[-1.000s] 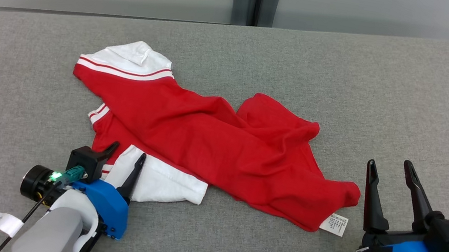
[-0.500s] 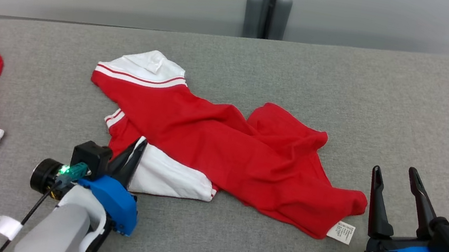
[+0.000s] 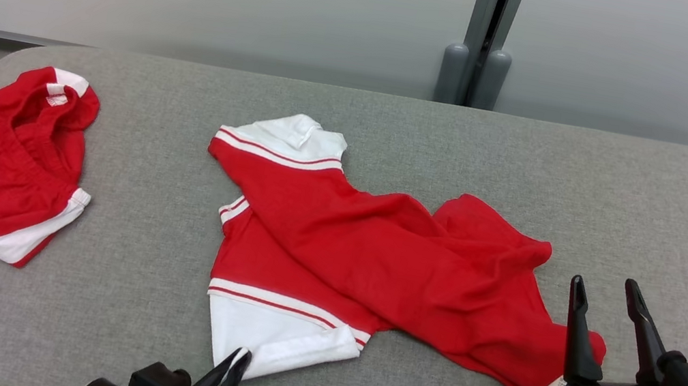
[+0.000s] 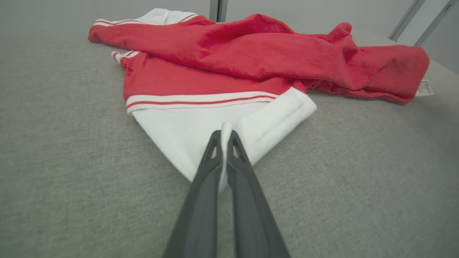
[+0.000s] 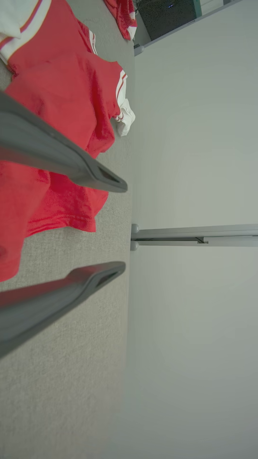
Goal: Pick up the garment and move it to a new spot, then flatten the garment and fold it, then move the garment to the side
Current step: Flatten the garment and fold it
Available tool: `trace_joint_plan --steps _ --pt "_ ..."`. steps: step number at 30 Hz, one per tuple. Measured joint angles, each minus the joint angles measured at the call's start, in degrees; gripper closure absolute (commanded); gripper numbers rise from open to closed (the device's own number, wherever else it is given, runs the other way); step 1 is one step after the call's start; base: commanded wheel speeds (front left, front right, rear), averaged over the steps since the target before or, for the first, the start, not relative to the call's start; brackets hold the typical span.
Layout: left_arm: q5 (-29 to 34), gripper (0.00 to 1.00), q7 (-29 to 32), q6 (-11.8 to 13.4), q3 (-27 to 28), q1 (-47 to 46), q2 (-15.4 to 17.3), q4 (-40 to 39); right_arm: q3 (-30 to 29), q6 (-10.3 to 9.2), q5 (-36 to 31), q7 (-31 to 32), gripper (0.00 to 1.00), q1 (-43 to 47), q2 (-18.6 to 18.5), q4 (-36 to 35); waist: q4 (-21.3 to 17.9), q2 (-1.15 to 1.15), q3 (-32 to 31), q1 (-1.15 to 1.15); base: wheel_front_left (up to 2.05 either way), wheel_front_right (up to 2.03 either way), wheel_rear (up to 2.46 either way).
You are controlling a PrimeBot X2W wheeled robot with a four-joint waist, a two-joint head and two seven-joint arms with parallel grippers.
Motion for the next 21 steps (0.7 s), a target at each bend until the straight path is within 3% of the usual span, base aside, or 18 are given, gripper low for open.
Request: trace_joint_plan --steps 7,8,9,21 --pt "1.9 1.00 0.0 0.3 -0.3 5.3 0.3 -0.7 0.1 0.00 0.1 0.0 0.00 0.3 0.0 0.4 1.7 0.00 -0.5 0.00 0.00 0.00 0.00" --pt "2.1 0.05 0.0 0.3 -0.3 5.7 0.2 -0.9 0.1 0.00 0.1 0.0 0.00 0.3 0.0 0.5 1.8 0.00 -0.6 0.00 0.00 0.00 0.00" --pt "2.4 0.00 0.0 0.3 -0.1 6.1 0.0 -1.5 0.1 0.00 0.1 0.0 0.00 0.3 0.0 0.6 1.9 0.00 -0.7 0.00 0.00 0.00 0.00" --pt "5.6 0.00 0.0 2.0 11.6 8.0 -2.3 -15.5 -0.1 0.00 0.3 0.0 0.00 1.0 0.0 1.1 1.1 0.00 -2.4 0.01 0.00 0.00 0.00"
